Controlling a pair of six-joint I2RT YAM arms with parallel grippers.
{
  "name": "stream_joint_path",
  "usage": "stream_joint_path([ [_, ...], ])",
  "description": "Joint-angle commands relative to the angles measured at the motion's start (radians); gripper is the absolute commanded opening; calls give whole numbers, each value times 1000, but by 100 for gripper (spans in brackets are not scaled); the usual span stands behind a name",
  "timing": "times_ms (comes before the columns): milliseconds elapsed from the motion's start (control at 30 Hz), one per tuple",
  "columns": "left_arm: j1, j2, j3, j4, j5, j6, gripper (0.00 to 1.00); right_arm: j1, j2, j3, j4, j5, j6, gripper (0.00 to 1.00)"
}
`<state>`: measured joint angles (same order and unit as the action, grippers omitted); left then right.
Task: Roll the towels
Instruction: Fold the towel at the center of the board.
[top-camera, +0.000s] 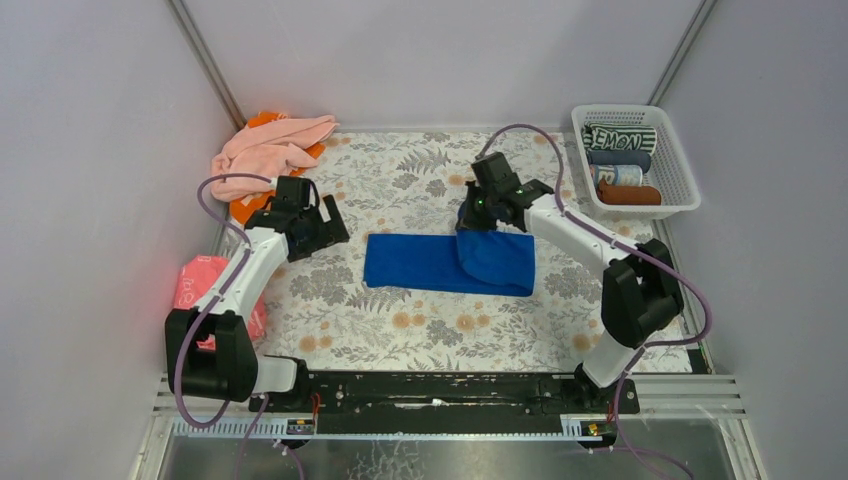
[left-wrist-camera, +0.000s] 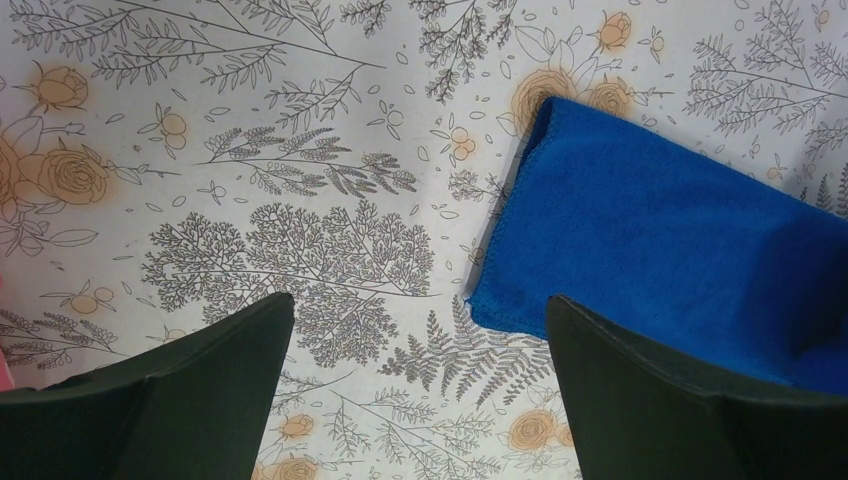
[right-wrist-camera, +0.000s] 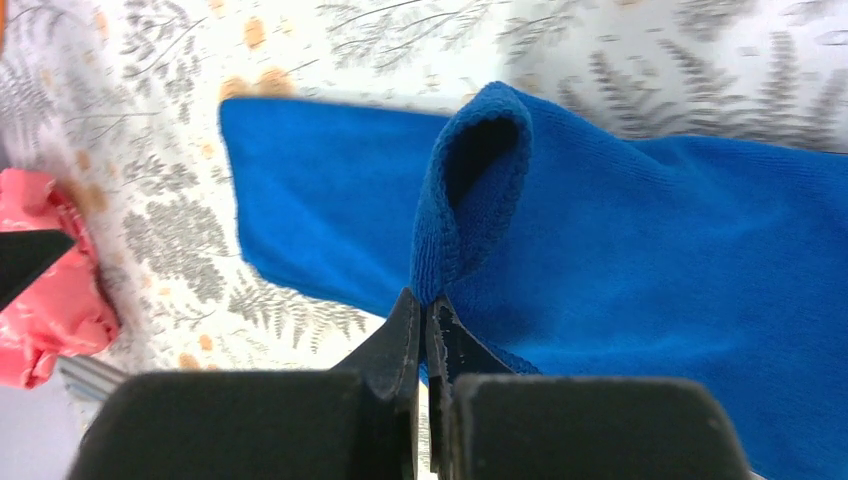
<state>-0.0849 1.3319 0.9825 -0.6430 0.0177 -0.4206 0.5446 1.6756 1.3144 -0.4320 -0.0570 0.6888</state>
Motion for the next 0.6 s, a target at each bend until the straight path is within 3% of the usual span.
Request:
stream_joint_path([
  [0, -6, 10, -12, 42, 28, 14, 96, 82, 54, 88, 88, -30, 93, 0],
  [567, -6, 31, -21, 50, 64, 12, 94, 230, 222, 224, 234, -25, 232, 3],
])
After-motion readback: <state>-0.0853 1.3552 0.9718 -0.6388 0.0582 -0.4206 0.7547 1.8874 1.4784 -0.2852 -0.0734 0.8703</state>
